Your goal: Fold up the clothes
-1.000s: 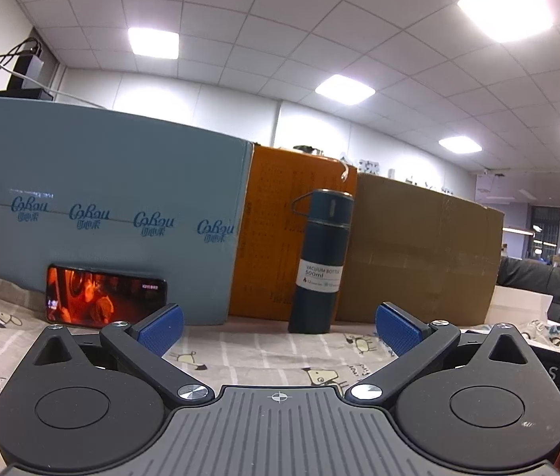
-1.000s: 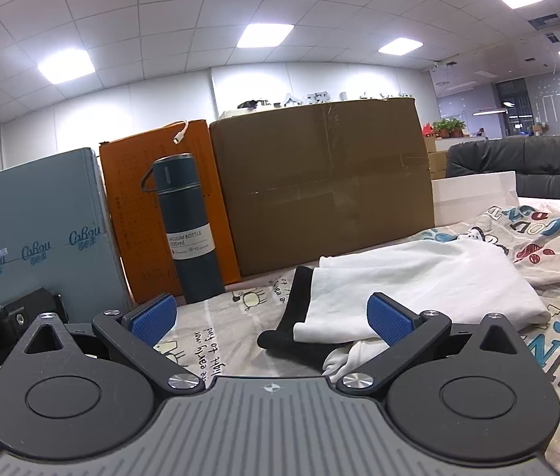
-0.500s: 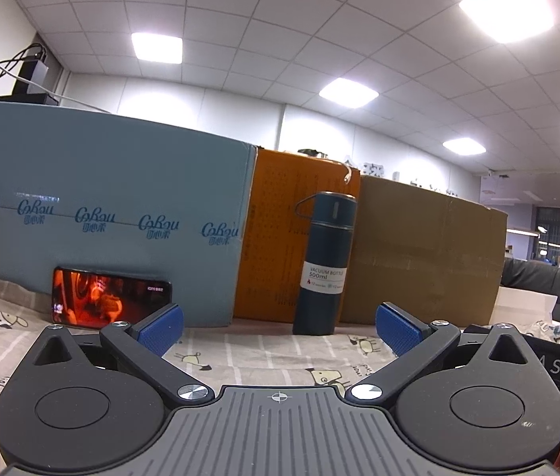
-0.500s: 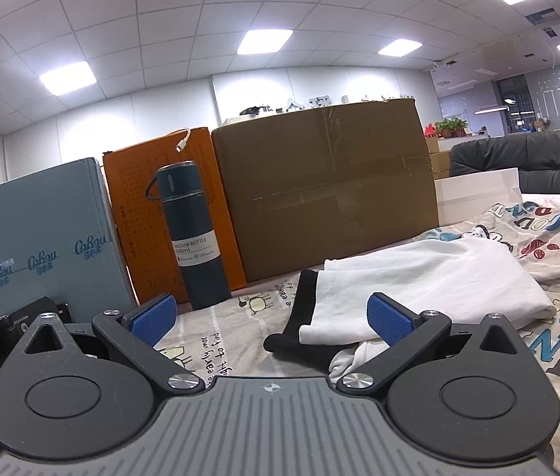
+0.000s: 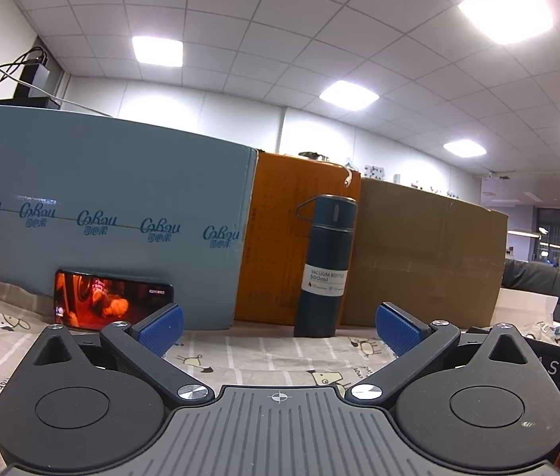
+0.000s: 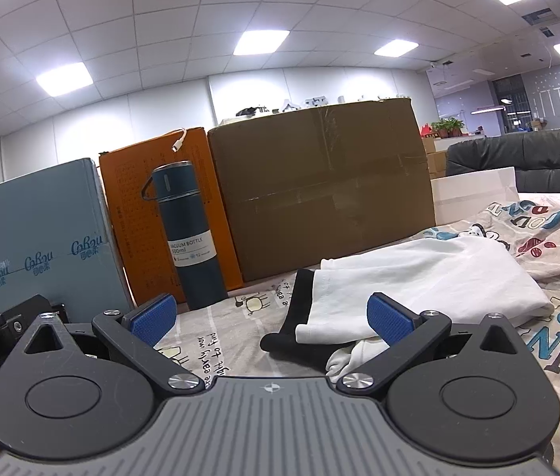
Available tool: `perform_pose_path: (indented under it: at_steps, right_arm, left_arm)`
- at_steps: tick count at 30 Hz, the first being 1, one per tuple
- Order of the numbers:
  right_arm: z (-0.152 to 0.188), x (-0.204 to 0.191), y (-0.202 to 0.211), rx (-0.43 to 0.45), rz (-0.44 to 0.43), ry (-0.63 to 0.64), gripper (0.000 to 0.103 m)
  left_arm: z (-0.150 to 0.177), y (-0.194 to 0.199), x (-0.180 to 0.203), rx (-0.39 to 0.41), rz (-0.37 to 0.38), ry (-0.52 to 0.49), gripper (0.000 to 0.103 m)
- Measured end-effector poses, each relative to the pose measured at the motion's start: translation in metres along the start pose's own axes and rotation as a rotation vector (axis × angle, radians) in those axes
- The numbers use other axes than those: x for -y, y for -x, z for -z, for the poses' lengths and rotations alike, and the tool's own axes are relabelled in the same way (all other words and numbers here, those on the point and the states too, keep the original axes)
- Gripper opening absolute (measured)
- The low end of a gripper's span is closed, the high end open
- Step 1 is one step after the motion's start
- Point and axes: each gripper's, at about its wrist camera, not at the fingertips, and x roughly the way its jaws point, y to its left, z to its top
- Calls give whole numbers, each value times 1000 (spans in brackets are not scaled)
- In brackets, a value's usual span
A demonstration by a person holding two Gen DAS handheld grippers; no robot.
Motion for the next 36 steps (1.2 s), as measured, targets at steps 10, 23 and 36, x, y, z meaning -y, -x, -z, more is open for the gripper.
perform_pose_path:
  at_steps: [10, 23, 36]
  right_arm:
    - [0, 1, 1, 4, -2, -3, 103]
    - [-1, 2, 3, 19, -13, -4, 103]
    - [-1, 1, 6, 26, -31, -5, 103]
  left_arm:
    - [0, 0, 1, 1, 2, 0, 103]
    - [1, 0, 0, 3, 6, 3, 103]
    - [1, -1, -1, -4, 13, 2, 103]
